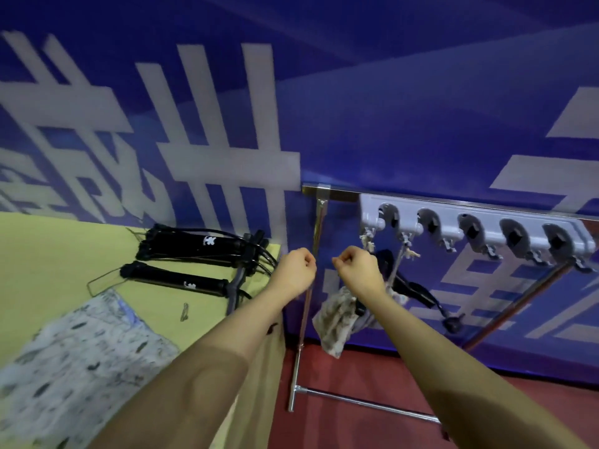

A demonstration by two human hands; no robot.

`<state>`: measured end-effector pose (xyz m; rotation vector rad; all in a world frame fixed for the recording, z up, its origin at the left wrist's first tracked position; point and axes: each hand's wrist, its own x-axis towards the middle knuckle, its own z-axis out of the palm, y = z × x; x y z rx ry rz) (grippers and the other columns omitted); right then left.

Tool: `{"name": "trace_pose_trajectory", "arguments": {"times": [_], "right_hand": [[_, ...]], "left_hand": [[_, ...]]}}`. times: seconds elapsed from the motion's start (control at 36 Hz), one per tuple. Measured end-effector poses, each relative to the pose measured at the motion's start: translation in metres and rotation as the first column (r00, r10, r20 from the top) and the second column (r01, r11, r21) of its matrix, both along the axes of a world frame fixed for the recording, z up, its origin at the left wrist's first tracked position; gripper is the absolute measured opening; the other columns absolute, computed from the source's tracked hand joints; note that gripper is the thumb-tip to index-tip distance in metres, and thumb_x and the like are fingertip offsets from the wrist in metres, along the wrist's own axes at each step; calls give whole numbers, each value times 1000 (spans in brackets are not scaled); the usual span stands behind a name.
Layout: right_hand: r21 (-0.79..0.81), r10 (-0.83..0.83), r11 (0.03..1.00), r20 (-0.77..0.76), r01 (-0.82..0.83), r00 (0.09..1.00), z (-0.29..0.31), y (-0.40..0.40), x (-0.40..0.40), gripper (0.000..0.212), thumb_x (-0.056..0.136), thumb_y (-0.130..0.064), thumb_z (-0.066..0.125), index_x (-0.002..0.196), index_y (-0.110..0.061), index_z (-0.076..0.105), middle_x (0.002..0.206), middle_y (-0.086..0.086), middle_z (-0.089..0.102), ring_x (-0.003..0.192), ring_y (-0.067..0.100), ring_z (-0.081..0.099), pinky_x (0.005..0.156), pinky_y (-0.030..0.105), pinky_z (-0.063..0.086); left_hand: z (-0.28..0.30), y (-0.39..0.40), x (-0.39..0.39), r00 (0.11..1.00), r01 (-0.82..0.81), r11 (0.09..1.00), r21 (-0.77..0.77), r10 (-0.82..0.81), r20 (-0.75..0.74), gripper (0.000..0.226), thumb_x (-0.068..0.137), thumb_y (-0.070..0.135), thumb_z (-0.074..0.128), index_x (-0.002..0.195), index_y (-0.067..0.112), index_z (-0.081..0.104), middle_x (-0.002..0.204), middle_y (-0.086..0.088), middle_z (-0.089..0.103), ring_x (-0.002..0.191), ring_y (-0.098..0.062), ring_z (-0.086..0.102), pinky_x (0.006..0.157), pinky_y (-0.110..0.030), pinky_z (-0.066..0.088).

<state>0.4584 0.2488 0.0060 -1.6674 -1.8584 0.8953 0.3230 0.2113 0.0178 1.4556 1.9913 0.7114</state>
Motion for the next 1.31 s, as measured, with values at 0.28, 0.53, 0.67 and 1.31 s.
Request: {"name": "trace_pose_trajectory", "arguments": {"times": [0.28,0.53,0.67,1.31], "right_hand": [[-60,287,957,87,-282,954,-7,-49,-145,12,87,-23,56,75,-23,56,82,8,64,84,29,62,75,38,51],[-100,560,828,81,-553,824,-39,-121,-247,10,89,-17,55,80,-19,60,83,4,65,81,24,63,71,37,51],[-232,612,787,186,-571,768,-66,-146,-276,14,88,-23,58,100,-17,63,101,5,64,95,24,60,79,36,49],[-37,341,934,-202,-355,918,-44,-162,-318,19,93,-22,57,76,-14,53,62,-1,54,54,14,49,52,27,38]], "left_hand": [[-9,-86,-153,984,-178,983,-47,176,-37,18,93,16,50,95,5,65,97,-17,70,93,-32,64,78,-33,48],[-38,-176,-253,977,-213,968,-133,210,-41,22,97,10,42,106,2,61,91,-10,60,73,-22,53,66,-29,46],[-63,-204,-277,977,-207,956,-206,213,7,10,95,5,44,91,7,53,77,-18,50,62,-21,39,62,-29,37],[-59,-225,-283,999,-13,998,-68,10,-35,61,88,35,57,142,20,33,126,-3,44,123,-23,39,104,-35,36]]}}
